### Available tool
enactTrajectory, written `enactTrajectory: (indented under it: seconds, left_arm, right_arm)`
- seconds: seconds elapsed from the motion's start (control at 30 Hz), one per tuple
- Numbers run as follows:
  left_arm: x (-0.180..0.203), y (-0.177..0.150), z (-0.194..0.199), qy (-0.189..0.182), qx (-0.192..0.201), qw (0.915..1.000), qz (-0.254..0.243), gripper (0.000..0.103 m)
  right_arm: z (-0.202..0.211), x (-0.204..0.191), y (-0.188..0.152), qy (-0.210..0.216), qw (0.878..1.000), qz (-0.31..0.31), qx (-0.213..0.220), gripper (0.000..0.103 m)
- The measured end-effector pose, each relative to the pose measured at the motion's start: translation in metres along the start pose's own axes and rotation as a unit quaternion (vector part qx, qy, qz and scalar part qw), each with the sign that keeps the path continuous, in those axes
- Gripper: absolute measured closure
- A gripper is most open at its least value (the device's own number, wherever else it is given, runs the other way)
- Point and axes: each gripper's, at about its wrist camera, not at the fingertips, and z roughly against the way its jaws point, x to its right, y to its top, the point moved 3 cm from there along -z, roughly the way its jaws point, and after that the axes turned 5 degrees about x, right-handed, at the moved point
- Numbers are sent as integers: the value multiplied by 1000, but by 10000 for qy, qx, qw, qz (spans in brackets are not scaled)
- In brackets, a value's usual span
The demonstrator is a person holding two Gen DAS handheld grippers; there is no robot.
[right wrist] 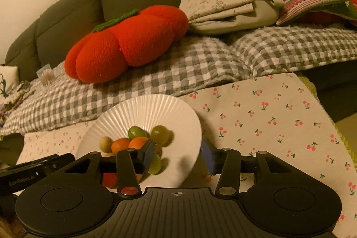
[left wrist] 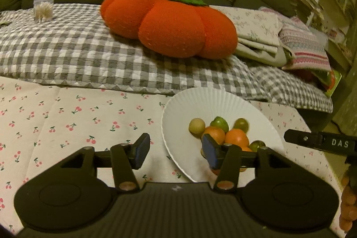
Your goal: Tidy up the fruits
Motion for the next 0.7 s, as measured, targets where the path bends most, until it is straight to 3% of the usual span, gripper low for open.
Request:
enactTrajectory:
  seconds: [0.43,0.53,0.7]
  left_arm:
    - [8,-13,40,490,-309,9983,-34,46]
    - [8,-14,55,662,-300,9973,-41,35]
    - [6,-19,80,804,-339,9962,17,28]
  right_arm:
    - [24,-26,-5,368,9990,110,-209,55]
    - [34,-32,-10,455,9984,125,-325,51]
    - [55,-41,-23,580,9968,221,-512,43]
